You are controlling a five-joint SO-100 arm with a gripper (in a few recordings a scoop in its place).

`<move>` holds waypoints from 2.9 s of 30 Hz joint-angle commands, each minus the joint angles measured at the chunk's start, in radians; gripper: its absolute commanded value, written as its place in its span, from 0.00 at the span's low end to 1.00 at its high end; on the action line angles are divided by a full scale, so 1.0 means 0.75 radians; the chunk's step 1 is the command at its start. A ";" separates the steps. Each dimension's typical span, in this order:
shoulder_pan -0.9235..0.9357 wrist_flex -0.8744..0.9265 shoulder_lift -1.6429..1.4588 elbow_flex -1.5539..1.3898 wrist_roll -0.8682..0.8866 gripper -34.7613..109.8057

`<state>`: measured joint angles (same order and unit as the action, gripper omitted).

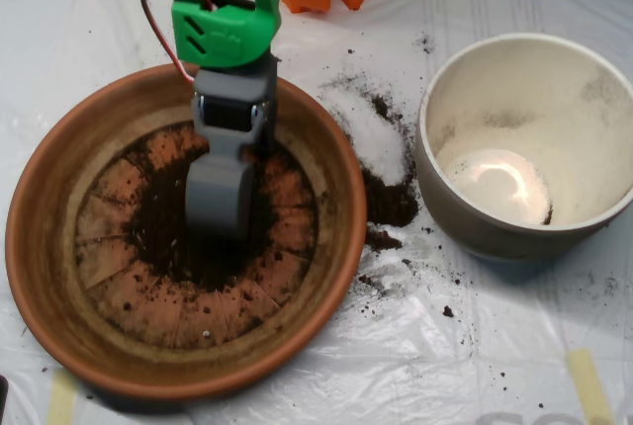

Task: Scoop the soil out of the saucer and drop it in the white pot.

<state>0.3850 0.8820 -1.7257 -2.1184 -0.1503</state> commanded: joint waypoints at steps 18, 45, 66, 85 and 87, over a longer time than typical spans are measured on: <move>0.014 -0.008 0.317 0.323 -0.076 0.49; 0.000 0.131 0.352 0.442 -0.168 0.24; -0.258 0.454 -0.108 0.695 -0.176 0.24; -0.816 0.687 -0.147 1.070 -0.243 0.24; -0.871 0.714 -0.078 1.168 -0.245 0.24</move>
<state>-0.2025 1.3944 -1.7932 -1.3975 -0.3221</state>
